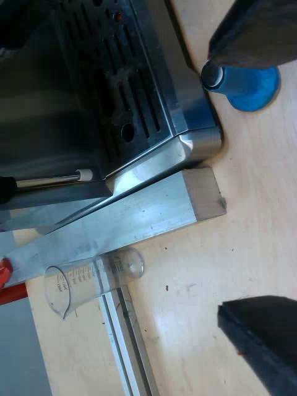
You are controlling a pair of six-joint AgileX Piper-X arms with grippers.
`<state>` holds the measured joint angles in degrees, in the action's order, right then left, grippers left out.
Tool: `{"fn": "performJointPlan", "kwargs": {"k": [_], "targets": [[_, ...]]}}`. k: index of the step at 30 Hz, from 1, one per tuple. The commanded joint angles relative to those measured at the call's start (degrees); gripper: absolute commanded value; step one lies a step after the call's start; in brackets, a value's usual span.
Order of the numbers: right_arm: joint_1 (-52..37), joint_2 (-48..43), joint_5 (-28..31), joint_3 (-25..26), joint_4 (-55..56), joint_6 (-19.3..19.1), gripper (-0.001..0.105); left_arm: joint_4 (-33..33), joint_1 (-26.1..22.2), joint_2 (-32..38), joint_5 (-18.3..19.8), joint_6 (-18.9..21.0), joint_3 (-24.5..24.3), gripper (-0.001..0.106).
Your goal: Put the handle in the coffee machine
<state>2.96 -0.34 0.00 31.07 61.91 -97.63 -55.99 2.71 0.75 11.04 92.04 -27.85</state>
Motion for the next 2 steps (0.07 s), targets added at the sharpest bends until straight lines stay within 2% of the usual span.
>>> {"fn": "performJointPlan", "kwargs": {"k": [1,2], "targets": [[-0.15,-2.55,0.00,0.42,-0.30,0.05,0.047,0.90,-0.06,7.73,0.11,0.50,-0.01,0.076],[-0.15,-2.55,0.00,0.42,-0.30,0.05,0.047,0.90,-0.06,7.73,0.11,0.50,-0.01,0.076]]}}
